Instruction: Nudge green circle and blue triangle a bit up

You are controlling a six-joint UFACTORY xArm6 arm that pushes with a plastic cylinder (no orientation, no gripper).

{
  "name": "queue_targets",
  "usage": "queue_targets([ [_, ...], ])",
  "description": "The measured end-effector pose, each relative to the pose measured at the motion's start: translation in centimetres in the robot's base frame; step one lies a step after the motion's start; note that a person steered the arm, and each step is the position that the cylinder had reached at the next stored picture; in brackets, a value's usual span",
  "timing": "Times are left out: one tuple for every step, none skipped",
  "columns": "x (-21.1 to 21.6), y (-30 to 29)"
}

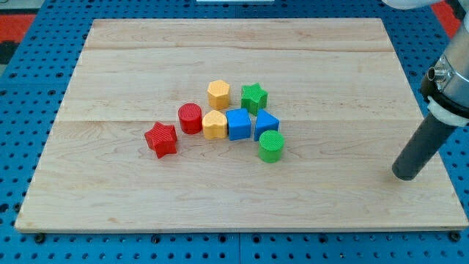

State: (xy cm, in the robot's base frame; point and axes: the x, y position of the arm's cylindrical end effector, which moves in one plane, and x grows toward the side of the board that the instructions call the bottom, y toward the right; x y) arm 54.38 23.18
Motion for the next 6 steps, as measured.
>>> queue_targets([
  [0.0,0.4],
  [0.1,0.4],
  [0.7,1.0],
  [1.9,-5.9],
  [-0.4,-13.1],
  [-1.1,-19.4],
])
